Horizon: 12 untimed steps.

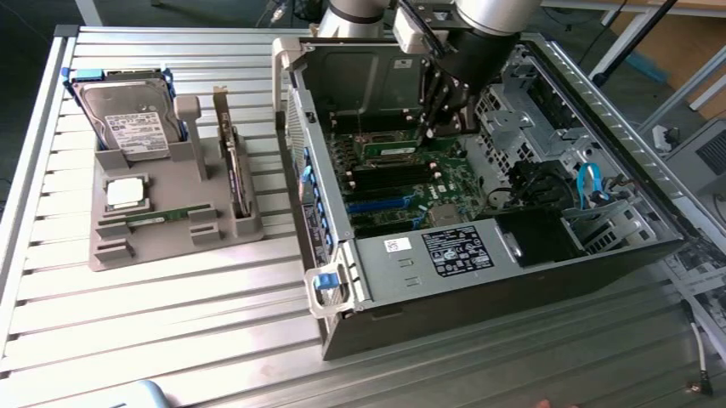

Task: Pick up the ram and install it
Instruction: 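Insert the ram into the slot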

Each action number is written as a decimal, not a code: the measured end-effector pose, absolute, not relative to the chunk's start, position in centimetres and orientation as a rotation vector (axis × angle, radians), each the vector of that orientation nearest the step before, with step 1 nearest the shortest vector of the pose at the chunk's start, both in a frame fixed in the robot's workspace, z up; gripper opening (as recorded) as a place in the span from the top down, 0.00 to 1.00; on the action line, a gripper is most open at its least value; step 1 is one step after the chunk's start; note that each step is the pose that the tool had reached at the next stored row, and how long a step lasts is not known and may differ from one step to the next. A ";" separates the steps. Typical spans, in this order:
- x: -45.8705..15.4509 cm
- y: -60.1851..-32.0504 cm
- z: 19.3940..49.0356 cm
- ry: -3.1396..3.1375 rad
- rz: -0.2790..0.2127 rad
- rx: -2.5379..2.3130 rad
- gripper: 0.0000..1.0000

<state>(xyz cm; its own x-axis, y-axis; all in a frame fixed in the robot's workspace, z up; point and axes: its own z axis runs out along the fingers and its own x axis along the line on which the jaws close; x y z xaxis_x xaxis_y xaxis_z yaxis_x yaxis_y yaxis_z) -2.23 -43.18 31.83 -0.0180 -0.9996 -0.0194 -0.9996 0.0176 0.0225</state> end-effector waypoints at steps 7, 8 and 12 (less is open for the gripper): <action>-2.2 -43.2 30.5 -2.237 -0.043 2.199 0.88; -2.2 -43.2 30.3 -2.237 -0.043 2.199 0.88; -2.2 -43.2 29.7 -2.236 -0.041 2.198 0.88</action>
<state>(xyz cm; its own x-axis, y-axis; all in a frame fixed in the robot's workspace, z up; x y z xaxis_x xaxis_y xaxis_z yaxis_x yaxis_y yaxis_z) -2.24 -43.15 29.73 -0.0173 -0.9997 -0.0145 -0.9996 0.0170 0.0224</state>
